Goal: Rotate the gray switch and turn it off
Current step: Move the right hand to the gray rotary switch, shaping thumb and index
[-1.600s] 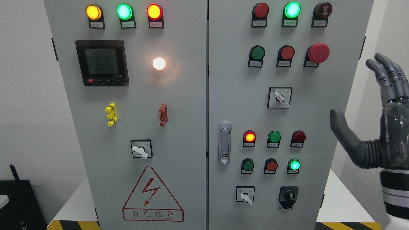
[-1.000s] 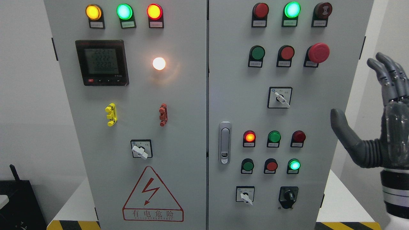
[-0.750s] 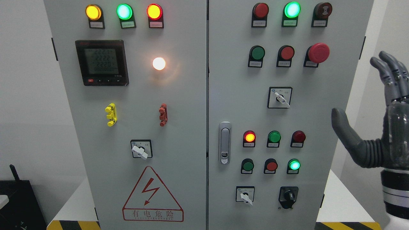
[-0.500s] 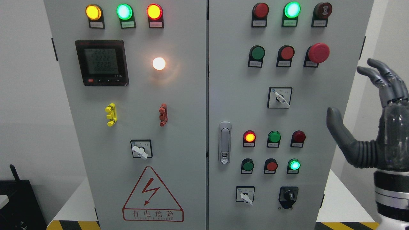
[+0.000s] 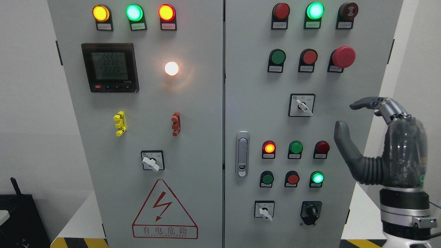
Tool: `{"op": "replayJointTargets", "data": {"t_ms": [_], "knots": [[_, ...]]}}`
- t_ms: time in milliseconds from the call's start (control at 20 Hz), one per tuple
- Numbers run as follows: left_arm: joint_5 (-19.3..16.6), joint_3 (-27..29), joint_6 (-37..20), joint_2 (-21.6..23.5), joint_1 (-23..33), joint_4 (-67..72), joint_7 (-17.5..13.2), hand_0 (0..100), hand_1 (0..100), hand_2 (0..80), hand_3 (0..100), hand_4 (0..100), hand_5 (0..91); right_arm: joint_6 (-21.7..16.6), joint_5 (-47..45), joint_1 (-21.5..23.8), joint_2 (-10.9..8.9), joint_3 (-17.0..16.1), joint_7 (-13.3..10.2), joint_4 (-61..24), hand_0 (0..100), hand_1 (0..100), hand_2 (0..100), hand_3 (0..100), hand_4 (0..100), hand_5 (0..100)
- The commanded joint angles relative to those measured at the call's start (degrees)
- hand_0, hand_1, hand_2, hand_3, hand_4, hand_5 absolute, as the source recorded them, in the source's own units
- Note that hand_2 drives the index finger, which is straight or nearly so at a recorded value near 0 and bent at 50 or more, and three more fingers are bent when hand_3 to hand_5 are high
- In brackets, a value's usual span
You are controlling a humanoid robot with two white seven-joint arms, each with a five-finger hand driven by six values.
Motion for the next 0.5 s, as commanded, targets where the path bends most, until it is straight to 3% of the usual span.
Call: {"op": "replayJointTargets", "data": {"t_ms": [0,150,300,450], "knots": [[1.1,0.4,0.0,0.0,-0.5,-1.5,0.0,12,39,0.0,0,0,0.0,2.0,1.2,0.4,3.82,0.9,0.7,1.9,17,39,58,96,92,100],[1.1,0.4,0.0,0.0,-0.5,-1.5,0.0,12,39,0.0,0,0,0.0,4.7,1.1,0.4,3.82,1.3,1.1,2.0,10,41,58,96,92,100],[1.1,0.4,0.0,0.0,-0.5,-1.5,0.0,12,39,0.0,0,0,0.0,5.1,1.1,0.3,4.09,1.6,2.0,2.5,3,45,58,96,93,100],[1.1,0.4,0.0,0.0,-0.5,-1.5,0.0,12,39,0.0,0,0,0.0,6.8,1.1,0.1,5.49,1.8,2.2,2.9,1,50,52,95,93,100]]}}
